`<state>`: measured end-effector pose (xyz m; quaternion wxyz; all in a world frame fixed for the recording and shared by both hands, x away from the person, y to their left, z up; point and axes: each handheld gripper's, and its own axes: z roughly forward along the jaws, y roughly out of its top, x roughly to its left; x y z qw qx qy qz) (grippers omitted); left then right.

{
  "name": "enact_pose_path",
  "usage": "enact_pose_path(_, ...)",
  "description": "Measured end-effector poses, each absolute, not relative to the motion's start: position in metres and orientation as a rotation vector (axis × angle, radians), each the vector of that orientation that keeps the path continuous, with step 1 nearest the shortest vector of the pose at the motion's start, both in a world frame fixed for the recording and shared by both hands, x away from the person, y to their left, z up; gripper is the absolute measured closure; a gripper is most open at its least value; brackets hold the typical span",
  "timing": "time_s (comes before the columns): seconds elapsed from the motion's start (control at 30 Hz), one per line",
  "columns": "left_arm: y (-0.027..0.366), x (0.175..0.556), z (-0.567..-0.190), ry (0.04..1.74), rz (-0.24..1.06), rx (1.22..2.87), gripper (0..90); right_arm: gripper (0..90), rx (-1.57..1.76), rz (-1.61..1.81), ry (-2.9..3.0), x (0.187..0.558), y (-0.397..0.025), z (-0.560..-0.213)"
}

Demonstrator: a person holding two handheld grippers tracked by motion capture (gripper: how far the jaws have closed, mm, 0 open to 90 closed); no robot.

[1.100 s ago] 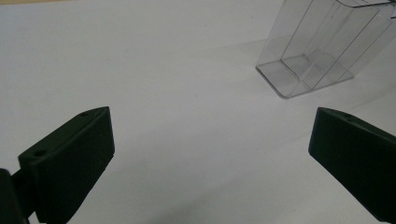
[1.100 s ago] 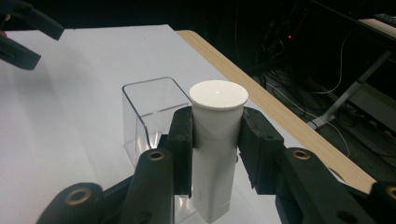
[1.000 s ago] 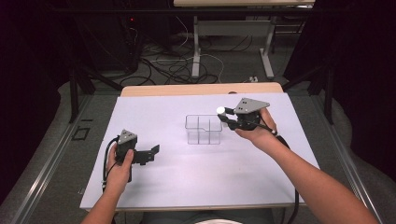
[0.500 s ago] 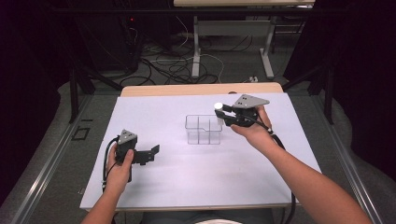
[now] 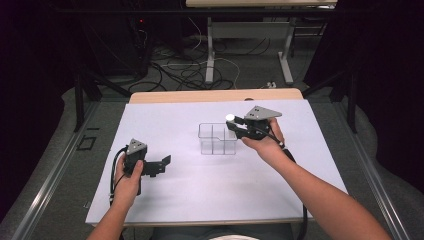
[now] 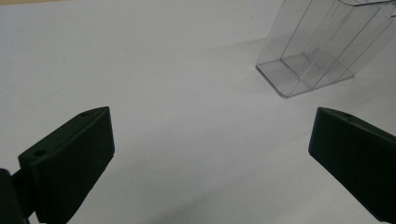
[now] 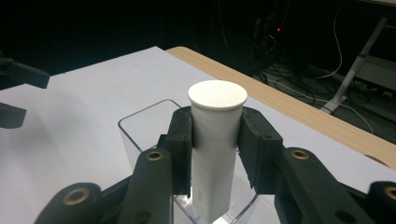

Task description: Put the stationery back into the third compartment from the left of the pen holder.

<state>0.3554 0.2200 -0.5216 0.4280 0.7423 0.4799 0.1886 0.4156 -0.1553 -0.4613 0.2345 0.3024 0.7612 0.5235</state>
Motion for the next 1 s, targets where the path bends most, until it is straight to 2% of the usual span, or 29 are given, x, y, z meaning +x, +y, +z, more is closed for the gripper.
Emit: enact_pose_path(1.0, 0.22, 0.356, -0.522, 1.194, 0.481, 1.854, 0.2, 66.6, 0.904, 1.338, 2.164, 0.424, -0.151, -0.5)
